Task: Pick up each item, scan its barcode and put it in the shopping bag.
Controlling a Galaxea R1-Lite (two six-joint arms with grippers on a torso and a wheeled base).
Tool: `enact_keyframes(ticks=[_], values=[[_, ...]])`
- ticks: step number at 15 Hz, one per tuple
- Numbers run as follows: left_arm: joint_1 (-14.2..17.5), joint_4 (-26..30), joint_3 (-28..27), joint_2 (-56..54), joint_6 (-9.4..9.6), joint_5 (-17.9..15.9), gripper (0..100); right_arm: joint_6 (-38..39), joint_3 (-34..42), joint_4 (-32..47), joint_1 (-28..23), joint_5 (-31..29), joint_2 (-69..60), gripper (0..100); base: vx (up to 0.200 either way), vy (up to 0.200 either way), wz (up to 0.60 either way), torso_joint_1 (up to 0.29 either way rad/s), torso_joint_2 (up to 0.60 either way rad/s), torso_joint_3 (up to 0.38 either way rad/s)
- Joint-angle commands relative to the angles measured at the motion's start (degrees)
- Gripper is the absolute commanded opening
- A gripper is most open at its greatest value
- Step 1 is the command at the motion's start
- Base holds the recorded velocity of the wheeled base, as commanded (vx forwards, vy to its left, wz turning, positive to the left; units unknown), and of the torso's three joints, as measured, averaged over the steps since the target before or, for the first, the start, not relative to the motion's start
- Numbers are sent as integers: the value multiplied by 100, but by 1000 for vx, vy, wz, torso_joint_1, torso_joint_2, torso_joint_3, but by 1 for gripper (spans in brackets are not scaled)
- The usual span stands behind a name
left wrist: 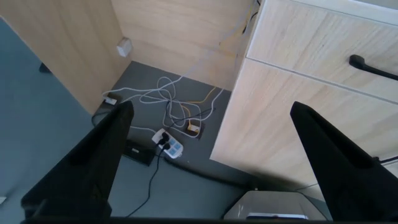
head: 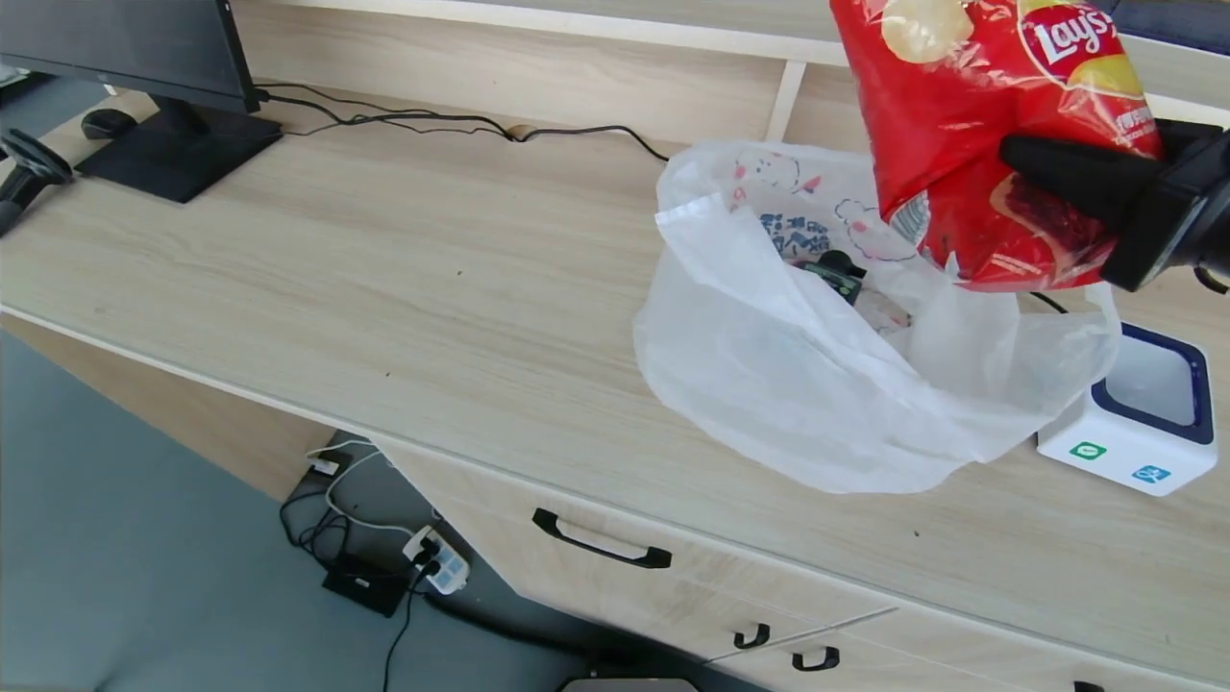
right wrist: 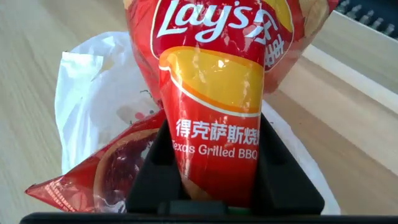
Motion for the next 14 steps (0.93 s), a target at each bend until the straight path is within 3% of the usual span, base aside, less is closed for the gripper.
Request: enact_keyframes(ticks=[1, 4, 14], values=[[2, -3, 0, 9, 3, 1, 100, -109, 76, 32, -366, 505, 122, 0, 0, 0, 0, 0, 0, 0], [2, -12, 0, 9, 3, 1, 100, -320, 23, -12, -647, 1085, 394, 0, 0, 0, 0, 0, 0, 0], [2, -3, 0, 9, -23, 1, 100, -865, 559, -170, -322, 1076, 869, 0, 0, 0, 0, 0, 0, 0]])
